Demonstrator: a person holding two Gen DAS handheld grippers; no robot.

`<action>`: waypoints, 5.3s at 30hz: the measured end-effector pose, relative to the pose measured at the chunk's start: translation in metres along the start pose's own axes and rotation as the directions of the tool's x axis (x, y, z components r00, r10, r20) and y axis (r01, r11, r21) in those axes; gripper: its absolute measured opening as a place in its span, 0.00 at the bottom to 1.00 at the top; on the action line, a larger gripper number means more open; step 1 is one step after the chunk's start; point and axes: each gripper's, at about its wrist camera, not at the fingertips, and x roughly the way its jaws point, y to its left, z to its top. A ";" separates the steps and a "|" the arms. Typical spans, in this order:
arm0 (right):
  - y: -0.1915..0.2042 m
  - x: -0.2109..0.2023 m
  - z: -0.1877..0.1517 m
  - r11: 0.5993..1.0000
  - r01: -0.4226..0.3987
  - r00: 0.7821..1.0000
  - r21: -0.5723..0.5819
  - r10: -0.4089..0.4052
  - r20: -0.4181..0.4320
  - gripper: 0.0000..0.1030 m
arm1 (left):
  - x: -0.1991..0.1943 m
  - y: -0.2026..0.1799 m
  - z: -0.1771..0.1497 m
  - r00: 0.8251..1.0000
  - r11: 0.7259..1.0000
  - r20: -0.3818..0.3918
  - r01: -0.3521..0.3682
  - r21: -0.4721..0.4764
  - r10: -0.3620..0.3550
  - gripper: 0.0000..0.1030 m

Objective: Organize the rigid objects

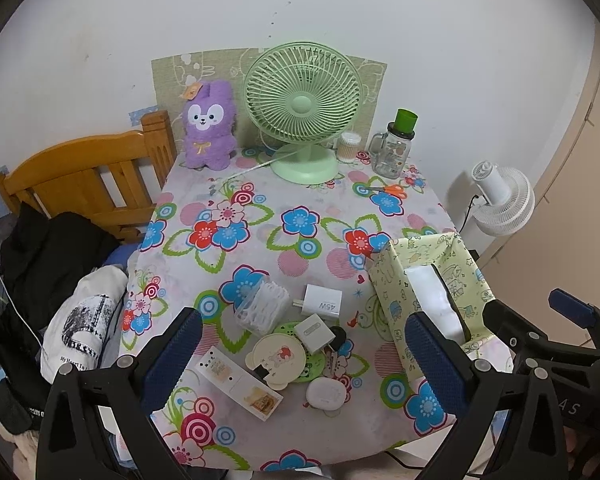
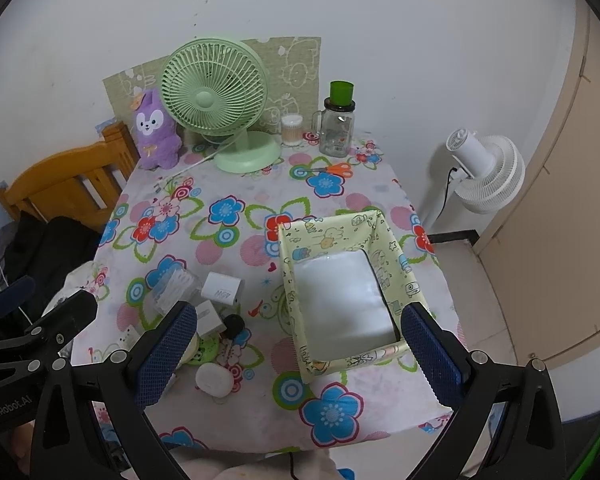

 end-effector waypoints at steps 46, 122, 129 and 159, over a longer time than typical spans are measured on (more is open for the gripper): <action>0.045 0.041 -0.005 1.000 -0.003 0.995 0.017 0.004 -0.101 1.00 | 0.047 0.047 -0.001 0.990 0.998 -0.139 0.013 0.057 -0.005 0.94; 0.110 0.192 -0.121 0.998 -0.055 0.879 0.028 0.062 -0.473 0.81 | 0.180 0.107 -0.089 0.854 0.998 -0.517 -0.063 0.006 0.057 0.76; 0.115 0.194 -0.119 0.999 -0.045 0.899 0.011 0.045 -0.435 0.58 | 0.184 0.122 -0.082 0.842 0.993 -0.540 -0.050 -0.107 -0.016 0.73; 0.114 0.237 -0.057 0.958 -0.216 0.868 -0.188 0.101 -0.486 0.57 | 0.196 0.094 -0.083 0.814 0.926 -0.565 -0.305 -0.223 0.132 0.46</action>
